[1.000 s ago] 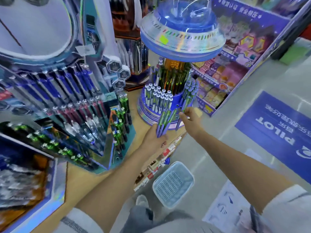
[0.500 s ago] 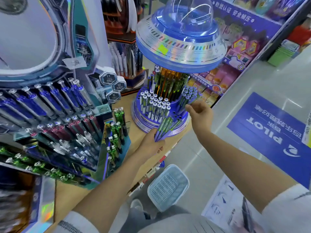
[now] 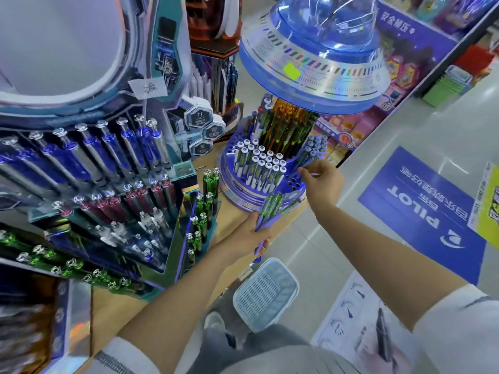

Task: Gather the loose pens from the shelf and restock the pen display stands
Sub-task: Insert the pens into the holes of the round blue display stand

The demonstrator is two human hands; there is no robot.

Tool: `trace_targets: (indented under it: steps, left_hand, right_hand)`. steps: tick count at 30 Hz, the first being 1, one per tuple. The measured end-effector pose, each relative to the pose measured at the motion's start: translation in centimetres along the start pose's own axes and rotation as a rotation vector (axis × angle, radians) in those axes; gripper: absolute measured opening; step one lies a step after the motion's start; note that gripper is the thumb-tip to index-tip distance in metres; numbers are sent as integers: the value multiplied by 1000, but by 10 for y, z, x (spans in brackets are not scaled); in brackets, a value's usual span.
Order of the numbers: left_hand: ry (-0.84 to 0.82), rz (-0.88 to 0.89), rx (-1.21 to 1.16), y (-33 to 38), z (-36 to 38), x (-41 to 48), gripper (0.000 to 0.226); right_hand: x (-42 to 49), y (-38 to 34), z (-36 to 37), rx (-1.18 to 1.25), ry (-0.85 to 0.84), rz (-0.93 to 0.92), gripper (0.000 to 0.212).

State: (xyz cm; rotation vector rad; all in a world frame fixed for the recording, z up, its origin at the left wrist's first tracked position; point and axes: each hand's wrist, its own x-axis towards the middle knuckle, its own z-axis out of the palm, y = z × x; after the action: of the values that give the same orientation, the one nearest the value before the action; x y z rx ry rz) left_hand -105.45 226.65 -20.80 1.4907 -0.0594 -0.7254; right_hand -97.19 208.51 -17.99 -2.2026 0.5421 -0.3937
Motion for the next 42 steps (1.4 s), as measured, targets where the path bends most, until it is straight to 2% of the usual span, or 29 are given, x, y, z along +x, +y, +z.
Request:
trace_targets:
  steps: [3, 7, 11, 14, 17, 19, 22, 24, 26, 28, 30, 34, 36, 42]
  left_hand:
    - [-25, -7, 51, -3, -4, -1, 14]
    - [-19, -44, 60, -5, -10, 0, 30]
    - [4, -41, 46, -8, -14, 2, 18]
    - [11, -26, 19, -8, -14, 2, 25]
    - [12, -14, -3, -9, -12, 2, 25]
    - [8, -9, -28, -10, -10, 3, 26]
    - [17, -14, -37, -11, -5, 7, 28]
    - [35, -17, -29, -10, -2, 9, 24]
    - [40, -14, -28, -10, 1, 12, 20]
    - [55, -16, -44, -10, 3, 14, 17]
    - [81, -25, -42, -9, 2, 16, 15]
    - [93, -21, -12, -9, 2, 16, 19]
    - [99, -24, -9, -9, 1, 16, 18]
    - [88, -17, -11, -6, 2, 14, 17]
  right_hand:
    - [0, 0, 4, -90, -20, 2, 13]
    - [-2, -6, 7, -34, -14, 20, 17]
    - [-5, -8, 9, 15, 10, 40, 16]
    - [-6, -5, 8, 8, -23, 50, 15]
    - [-12, -1, 1, 44, -56, 49, 29]
    - [-20, 2, -5, 71, -163, 83, 35]
    - [-28, 8, -13, 243, -493, 277, 37]
    - [-30, 12, -17, 367, -690, 375, 29]
    - [-33, 14, -19, 451, -760, 387, 17]
    - [-34, 12, -23, 483, -689, 335, 11]
    - [-25, 11, -29, 504, -528, 287, 6]
    - [-5, 7, -47, 513, -157, 162, 18]
    - [3, 3, -50, 508, -27, 94, 22]
    - [4, -3, -36, 353, 99, 26, 28]
